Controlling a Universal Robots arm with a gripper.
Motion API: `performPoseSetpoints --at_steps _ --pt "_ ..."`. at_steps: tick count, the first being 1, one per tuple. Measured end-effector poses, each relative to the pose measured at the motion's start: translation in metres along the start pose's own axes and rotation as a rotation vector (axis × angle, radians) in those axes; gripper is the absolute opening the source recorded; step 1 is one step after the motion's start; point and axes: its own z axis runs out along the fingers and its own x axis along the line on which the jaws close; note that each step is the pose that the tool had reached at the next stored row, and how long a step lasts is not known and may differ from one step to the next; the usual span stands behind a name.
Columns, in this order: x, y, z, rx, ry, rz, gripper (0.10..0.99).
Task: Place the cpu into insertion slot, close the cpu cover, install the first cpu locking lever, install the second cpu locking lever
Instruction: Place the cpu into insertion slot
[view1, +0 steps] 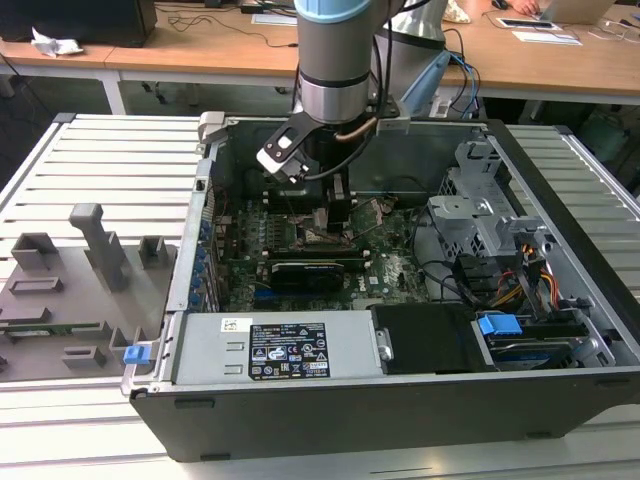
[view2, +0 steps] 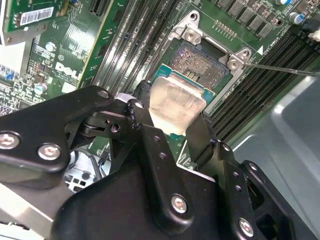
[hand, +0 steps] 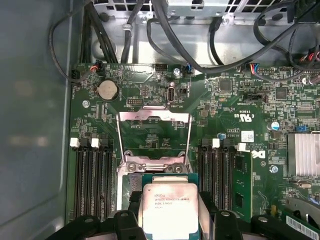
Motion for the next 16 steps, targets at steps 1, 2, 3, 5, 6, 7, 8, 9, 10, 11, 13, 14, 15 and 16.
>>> performPoseSetpoints --at_steps 1,2,3,5,6,7,8,9,10,11,13,14,15,16 --pt "0.0 -0.0002 0.0002 0.0 0.0 0.0 0.529" --pt "0.0 -0.0003 0.0005 0.0 0.0 0.0 0.529" --pt "0.0 -0.0003 0.0007 0.0 0.0 0.0 0.529" --pt "0.0 -0.0005 0.0013 0.0 0.0 0.0 0.529" --pt "0.0 -0.0007 0.0017 0.0 0.0001 0.0 0.529" --pt "0.0 -0.0007 0.0019 0.0 0.0001 0.0 0.529" --pt "0.0001 -0.0009 0.0027 0.0 0.0001 0.001 0.529" --pt "0.0003 -0.001 0.0033 0.0 -0.0001 0.001 0.529" --pt "0.0006 -0.0011 0.0036 0.0 -0.0002 0.002 0.529" --pt "0.001 -0.0011 0.004 0.0 -0.0003 0.004 0.529" --pt "0.0024 -0.0011 0.005 0.0 -0.0006 0.007 0.529" --pt "0.0033 -0.0013 0.006 0.0 -0.0009 0.011 0.529" --pt "0.0039 -0.0013 0.0069 0.0 -0.0009 0.013 0.529" --pt "0.0051 -0.0019 0.0084 0.0 -0.0013 0.016 0.529"
